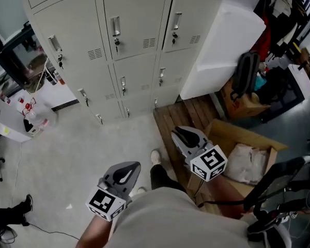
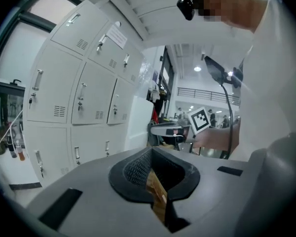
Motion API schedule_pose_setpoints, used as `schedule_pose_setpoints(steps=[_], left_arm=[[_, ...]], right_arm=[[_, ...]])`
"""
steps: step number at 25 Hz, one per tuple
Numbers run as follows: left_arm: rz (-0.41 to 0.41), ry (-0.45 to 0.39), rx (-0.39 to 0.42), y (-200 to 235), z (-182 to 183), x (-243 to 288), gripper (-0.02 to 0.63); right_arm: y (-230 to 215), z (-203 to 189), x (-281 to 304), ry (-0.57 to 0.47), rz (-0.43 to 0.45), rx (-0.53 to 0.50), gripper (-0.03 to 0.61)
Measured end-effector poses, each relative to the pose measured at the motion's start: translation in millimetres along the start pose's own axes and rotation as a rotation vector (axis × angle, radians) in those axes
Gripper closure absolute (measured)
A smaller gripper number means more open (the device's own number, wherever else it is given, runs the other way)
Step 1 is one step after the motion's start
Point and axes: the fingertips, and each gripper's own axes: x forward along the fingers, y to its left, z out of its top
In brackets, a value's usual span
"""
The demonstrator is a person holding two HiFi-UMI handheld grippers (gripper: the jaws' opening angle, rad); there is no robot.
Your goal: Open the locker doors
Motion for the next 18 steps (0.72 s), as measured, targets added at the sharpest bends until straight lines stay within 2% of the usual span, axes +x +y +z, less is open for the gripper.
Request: schedule_pose_setpoints(steps=[2, 6, 10, 11, 13, 18], left_arm=[[0.013, 0.005, -0.005, 20.3, 12.9, 21.4, 0.604], [0.034, 0.043, 0.035, 54.1, 43.3, 68.2, 0.604], [0.078, 0.042, 0.012, 90.9, 63.6, 117.1, 0.604], [0.097, 0.045, 0.007, 98.2, 66.9, 128.5, 0.604], [0.118, 0.049, 0.016, 108.8, 74.7, 148.0, 0.604], [0.107, 0.020, 0.048, 134.5, 95.9, 178.7, 0.604]], right_arm=[[-37.6, 13.9, 25.1, -0.015, -0.005, -0.001, 0.552], [-111.1, 41.5, 70.0, -0.038, -0.029, -0.043, 0.552], [-177.9, 62.3, 113.4, -0.072, -0.043, -0.063, 0.527], [-194.4, 65.1, 121.2, -0.081, -0.054, -0.060, 0.503], [-226.5, 68.4, 134.6, -0.097, -0.083, -0.038, 0.495], [-286.8, 87.2, 178.3, -0.136, -0.126, -0.012, 0.482]])
